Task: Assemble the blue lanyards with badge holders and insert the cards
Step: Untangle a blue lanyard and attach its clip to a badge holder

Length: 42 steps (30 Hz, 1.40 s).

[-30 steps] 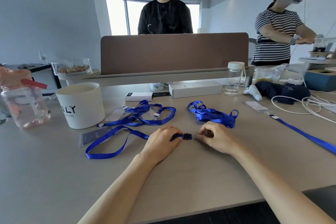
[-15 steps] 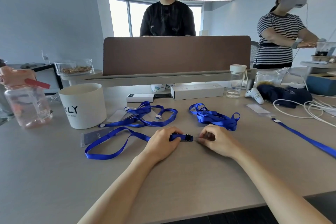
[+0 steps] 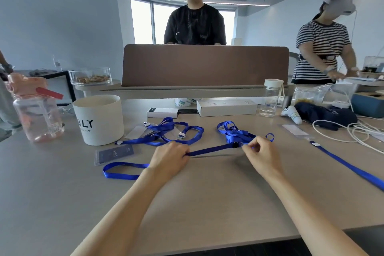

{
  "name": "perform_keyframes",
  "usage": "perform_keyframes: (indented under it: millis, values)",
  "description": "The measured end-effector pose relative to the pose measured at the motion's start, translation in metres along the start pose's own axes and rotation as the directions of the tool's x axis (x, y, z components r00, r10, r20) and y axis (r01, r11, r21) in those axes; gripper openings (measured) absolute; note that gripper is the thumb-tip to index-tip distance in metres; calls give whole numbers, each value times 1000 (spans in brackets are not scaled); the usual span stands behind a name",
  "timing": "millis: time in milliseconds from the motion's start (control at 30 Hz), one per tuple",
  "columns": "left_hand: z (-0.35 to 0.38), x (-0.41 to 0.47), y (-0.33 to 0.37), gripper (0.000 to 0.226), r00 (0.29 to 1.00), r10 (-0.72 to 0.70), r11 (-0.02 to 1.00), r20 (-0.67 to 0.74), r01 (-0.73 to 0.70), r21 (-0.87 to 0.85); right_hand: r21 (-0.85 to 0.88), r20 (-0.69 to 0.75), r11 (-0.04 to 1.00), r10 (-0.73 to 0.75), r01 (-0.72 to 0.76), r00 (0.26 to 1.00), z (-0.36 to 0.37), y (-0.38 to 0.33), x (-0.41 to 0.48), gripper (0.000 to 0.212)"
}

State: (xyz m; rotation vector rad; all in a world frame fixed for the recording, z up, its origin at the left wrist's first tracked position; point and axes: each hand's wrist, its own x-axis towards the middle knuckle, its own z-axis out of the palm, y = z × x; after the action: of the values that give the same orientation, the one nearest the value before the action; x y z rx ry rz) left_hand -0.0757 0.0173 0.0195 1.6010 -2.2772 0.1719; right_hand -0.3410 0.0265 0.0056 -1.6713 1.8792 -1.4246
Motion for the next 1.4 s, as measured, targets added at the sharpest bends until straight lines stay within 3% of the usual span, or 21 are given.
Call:
perform_keyframes:
  millis: [67, 133, 200, 233, 300, 400, 500, 600, 667, 733, 867, 967, 1033, 1100, 1167, 1233, 1333, 1400]
  values:
    - [-8, 1, -17, 19, 997, -55, 987, 47, 47, 154, 73, -53, 997, -18, 22, 998, -5, -4, -3, 12]
    - [-16, 0, -32, 18, 989, -144, 977, 36, 136, 162, 155, -81, 987, -21, 33, 996, -9, -9, -6, 10]
    - [-23, 5, -44, 20, 967, -254, 958, 15, 254, -131, 229, -66, 973, -5, 20, 998, -9, -18, -7, 12]
    - [-30, 8, -46, 22, 949, -311, 878, 39, 303, -371, 258, -34, 966, -12, 20, 999, -7, -23, -7, 13]
    - [-46, 15, -41, 26, 917, -376, 586, 131, 345, -733, 311, 73, 950, -52, 27, 996, 1, -39, -11, 14]
    - [-76, 21, -28, 28, 921, -365, 313, 137, 260, -913, 398, 279, 917, -124, 3, 952, 21, -73, -17, 19]
    - [-101, 28, -27, 27, 939, -336, 211, 75, 153, -966, 401, 518, 916, -200, -29, 831, 47, -108, -18, 35]
    - [-120, 34, -33, 33, 954, -301, 239, 18, 94, -967, 317, 698, 948, -231, -4, 678, 70, -138, -17, 35]
    - [-131, 35, -40, 34, 959, -285, 231, -13, 56, -971, 318, 733, 948, -265, 29, 626, 83, -156, -17, 21]
    - [-144, 35, -51, 33, 958, -286, 213, -24, 39, -976, 351, 715, 935, -304, 54, 629, 98, -170, -14, 7]
    - [-166, 33, -92, 30, 921, -389, 181, -25, 49, -982, 438, 633, 899, -297, -15, 715, 131, -193, 2, 24]
    - [-181, 38, -140, 27, 852, -523, 211, -24, 102, -972, 494, 583, 869, -299, -37, 755, 161, -215, 24, 20]
    - [-189, 46, -176, 29, 784, -618, 265, -59, 137, -954, 492, 551, 871, -299, -14, 779, 185, -237, 40, 17]
    - [-196, 51, -204, 28, 745, -653, 416, -132, 207, -885, 450, 502, 885, -357, 114, 787, 209, -265, 54, 17]
    - [-198, 54, -227, 35, 771, -600, 665, -212, 334, -668, 392, 478, 872, -465, 294, 745, 231, -292, 61, 16]
    - [-193, 57, -241, 33, 783, -575, 776, -238, 429, -463, 339, 483, 833, -553, 438, 678, 252, -312, 63, 16]
    - [-180, 62, -254, 37, 790, -605, 741, -99, 514, -433, 206, 557, 798, -571, 566, 603, 275, -316, 62, 31]
    - [-172, 62, -255, 45, 818, -574, 775, -37, 528, -348, 177, 554, 821, -539, 543, 634, 277, -305, 65, 46]
